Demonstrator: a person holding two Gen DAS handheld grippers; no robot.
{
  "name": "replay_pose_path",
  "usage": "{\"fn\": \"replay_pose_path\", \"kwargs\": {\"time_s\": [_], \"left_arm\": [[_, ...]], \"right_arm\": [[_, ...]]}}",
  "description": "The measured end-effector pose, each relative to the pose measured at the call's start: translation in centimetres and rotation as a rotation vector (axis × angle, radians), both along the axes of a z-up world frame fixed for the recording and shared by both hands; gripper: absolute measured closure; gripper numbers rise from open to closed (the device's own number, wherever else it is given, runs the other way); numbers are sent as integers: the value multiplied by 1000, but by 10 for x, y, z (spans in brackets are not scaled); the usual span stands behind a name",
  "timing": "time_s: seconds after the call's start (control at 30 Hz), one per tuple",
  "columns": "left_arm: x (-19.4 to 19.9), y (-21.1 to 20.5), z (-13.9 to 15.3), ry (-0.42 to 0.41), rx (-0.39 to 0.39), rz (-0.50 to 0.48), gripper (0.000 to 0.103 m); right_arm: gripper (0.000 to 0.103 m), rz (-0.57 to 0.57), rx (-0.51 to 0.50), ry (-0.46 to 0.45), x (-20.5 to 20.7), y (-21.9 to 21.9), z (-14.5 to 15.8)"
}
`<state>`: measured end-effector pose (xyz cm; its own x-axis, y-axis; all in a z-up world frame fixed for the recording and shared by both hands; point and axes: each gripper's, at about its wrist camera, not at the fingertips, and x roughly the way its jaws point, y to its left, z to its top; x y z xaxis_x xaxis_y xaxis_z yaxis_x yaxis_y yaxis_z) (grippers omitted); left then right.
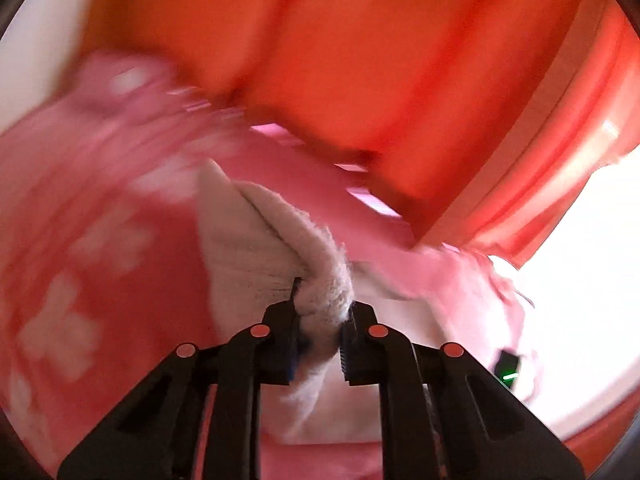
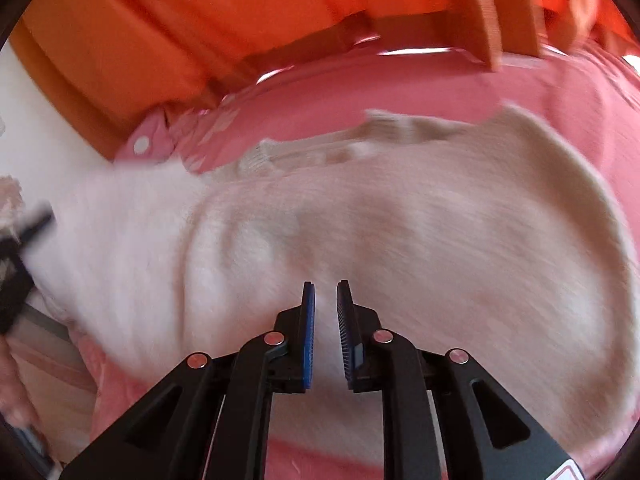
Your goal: Fold small clothes
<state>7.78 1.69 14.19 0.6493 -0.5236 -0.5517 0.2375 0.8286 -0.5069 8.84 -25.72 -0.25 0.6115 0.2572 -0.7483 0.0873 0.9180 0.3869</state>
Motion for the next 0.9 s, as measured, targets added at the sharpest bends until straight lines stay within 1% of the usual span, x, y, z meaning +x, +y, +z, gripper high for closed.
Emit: {"fn": "replay_pose_path", "kwargs": {"time_s": [0.07, 0.1, 0.13, 0.17, 0.2, 0.23, 0.27, 0.3, 0.33, 0.37, 0.4, 0.47, 0.5, 0.53, 0.57, 0.6, 0.63, 0.67, 0.73, 0.77, 0.8, 0.9], "left_arm": [[-6, -46, 9, -19, -11, -127, 90], [-11, -78, 7, -22, -7, -204, 90], [-14, -104, 0, -14, 9, -260, 90], [-17, -122, -8, 0, 22, -296, 90], [-19, -145, -23, 33, 44, -345, 90], [-20, -167, -43, 76, 74, -379, 89], [-21, -182, -62, 112, 105, -403, 89], [-23, -197, -85, 153, 154, -425, 88], [-26, -202, -98, 166, 199, -418, 85], [-31, -200, -102, 153, 220, -402, 83], [-42, -195, -97, 119, 210, -392, 78], [-52, -183, -84, 88, 199, -416, 52], [-63, -171, -74, 60, 212, -406, 43], [-70, -163, -69, 32, 235, -390, 28], [-78, -156, -65, -5, 264, -371, 22], [-82, -145, -63, -48, 314, -345, 20], [-83, -139, -65, -63, 360, -329, 18], [-82, -132, -73, -63, 432, -310, 18], [-72, -124, -89, -30, 509, -277, 18], [-68, -121, -99, -14, 529, -265, 18], [-64, -117, -109, 2, 546, -244, 18], [-54, -115, -129, 24, 590, -217, 19]], "right_arm": [[88, -51, 9, -2, -21, -26, 3], [88, -82, 7, -1, -32, -40, 5], [88, -102, 4, 1, -38, -49, 5], [87, -126, -3, 4, -48, -63, 5], [87, -151, -13, 10, -55, -74, 4], [83, -177, -18, 20, -62, -83, 2], [82, -205, -17, 36, -69, -94, -2], [82, -219, -7, 43, -74, -101, -4], [82, -226, 14, 42, -79, -107, -5], [82, -228, 28, 37, -84, -110, -4], [81, -226, 28, 31, -87, -112, -2], [72, -209, 37, 23, -90, -110, 3], [61, -198, 54, 18, -89, -109, 6], [51, -183, 81, 5, -88, -107, 9], [47, -166, 119, -13, -85, -105, 12], [44, -154, 162, -26, -81, -103, 14], [43, -149, 192, -29, -78, -102, 16], [43, -137, 248, -31, -72, -101, 16], [42, -124, 317, -24, -61, -96, 14], [42, -110, 344, -8, -53, -94, 11], [41, -106, 348, 7, -46, -90, 9], [41, -79, 317, 70, -22, -74, -1]]}}
